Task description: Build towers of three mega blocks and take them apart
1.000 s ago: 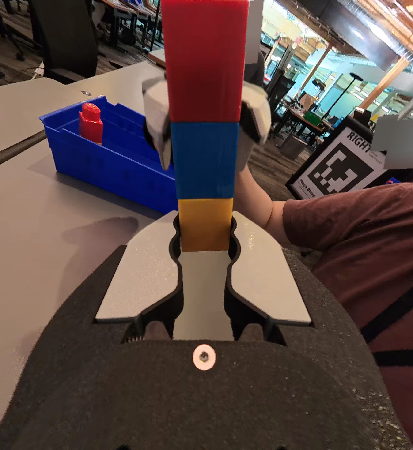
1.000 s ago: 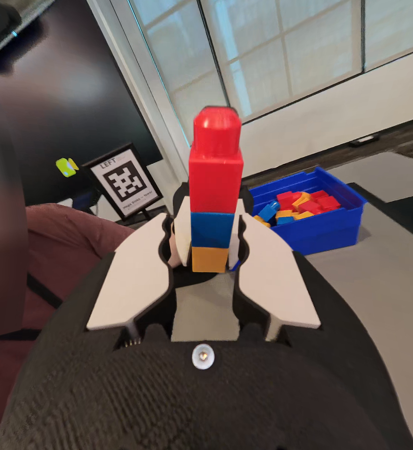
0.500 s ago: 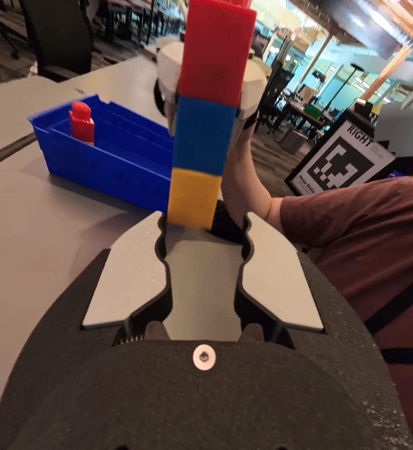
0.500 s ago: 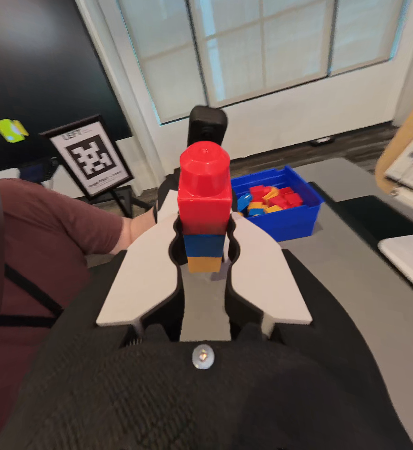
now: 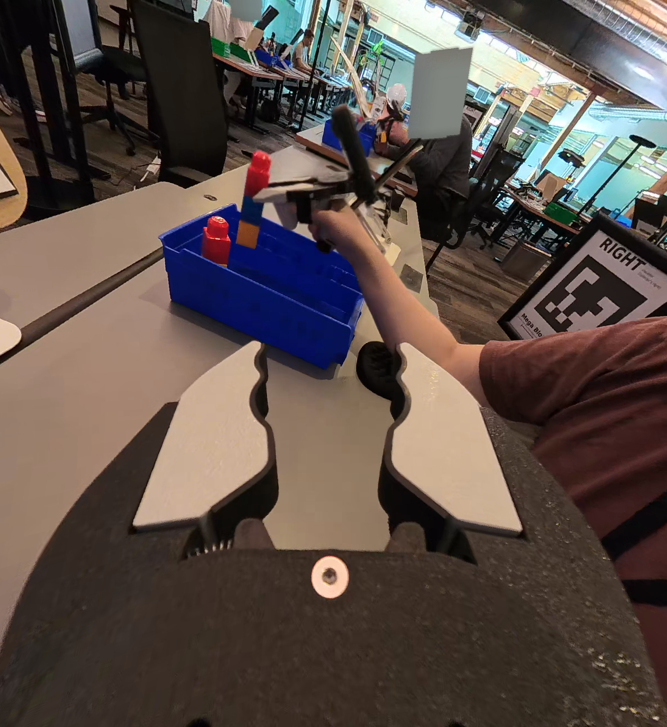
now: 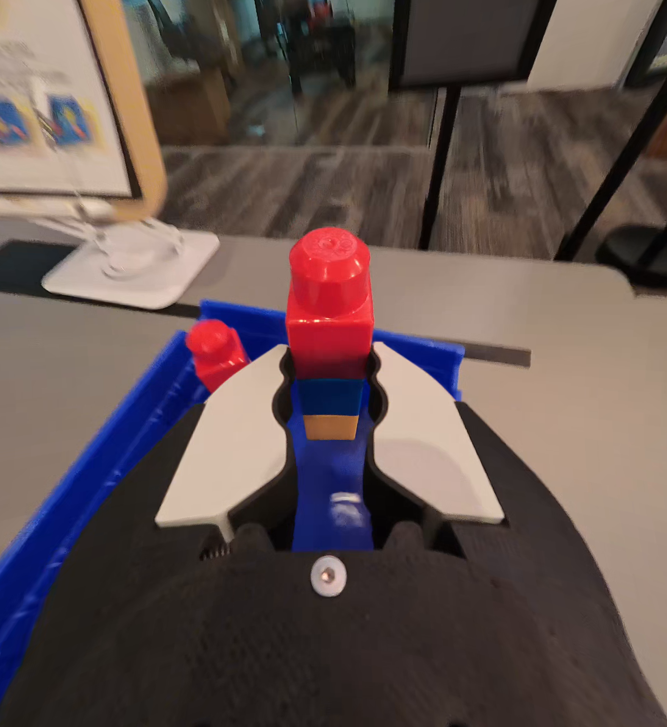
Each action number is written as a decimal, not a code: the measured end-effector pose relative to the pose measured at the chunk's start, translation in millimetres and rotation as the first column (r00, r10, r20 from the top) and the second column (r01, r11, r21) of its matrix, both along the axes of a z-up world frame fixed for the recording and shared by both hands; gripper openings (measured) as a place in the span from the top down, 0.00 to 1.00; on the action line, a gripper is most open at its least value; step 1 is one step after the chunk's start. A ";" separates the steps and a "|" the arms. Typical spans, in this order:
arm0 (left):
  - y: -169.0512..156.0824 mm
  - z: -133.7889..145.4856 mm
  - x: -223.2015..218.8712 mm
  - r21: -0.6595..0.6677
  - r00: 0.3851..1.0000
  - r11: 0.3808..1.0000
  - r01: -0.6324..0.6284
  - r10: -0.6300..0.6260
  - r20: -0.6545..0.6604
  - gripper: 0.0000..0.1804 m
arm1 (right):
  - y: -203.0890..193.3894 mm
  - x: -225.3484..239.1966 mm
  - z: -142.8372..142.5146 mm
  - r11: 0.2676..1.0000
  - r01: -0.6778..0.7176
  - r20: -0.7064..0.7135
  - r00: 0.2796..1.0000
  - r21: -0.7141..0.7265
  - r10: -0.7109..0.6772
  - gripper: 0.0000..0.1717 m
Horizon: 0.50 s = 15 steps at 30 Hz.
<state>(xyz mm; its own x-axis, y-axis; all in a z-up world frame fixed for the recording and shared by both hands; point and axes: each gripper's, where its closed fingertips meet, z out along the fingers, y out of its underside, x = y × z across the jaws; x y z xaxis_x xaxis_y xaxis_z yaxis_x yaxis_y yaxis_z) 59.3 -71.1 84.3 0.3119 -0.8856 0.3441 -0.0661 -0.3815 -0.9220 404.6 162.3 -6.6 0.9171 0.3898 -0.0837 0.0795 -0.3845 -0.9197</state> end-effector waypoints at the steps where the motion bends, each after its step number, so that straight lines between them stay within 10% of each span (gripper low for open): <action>1: -0.5 -0.4 -0.1 -0.001 1.000 1.000 0.000 0.000 -0.006 0.67 | 4.3 0.2 -14.3 1.000 0.001 0.011 1.000 -0.031 -0.001 0.79; 15: -3.2 13.1 -10.8 0.041 0.999 0.999 -0.031 0.031 0.012 0.69 | 25.7 9.3 -64.7 0.976 0.202 0.121 0.974 -0.087 -0.191 0.79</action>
<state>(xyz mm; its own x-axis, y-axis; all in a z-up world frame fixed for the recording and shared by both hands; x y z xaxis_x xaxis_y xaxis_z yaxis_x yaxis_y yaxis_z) 48.5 -74.3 97.4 0.3357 -0.8889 0.3116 -0.0439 -0.3451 -0.9375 413.9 188.0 -71.4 0.9805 0.1962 -0.0058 0.0930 -0.4906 -0.8664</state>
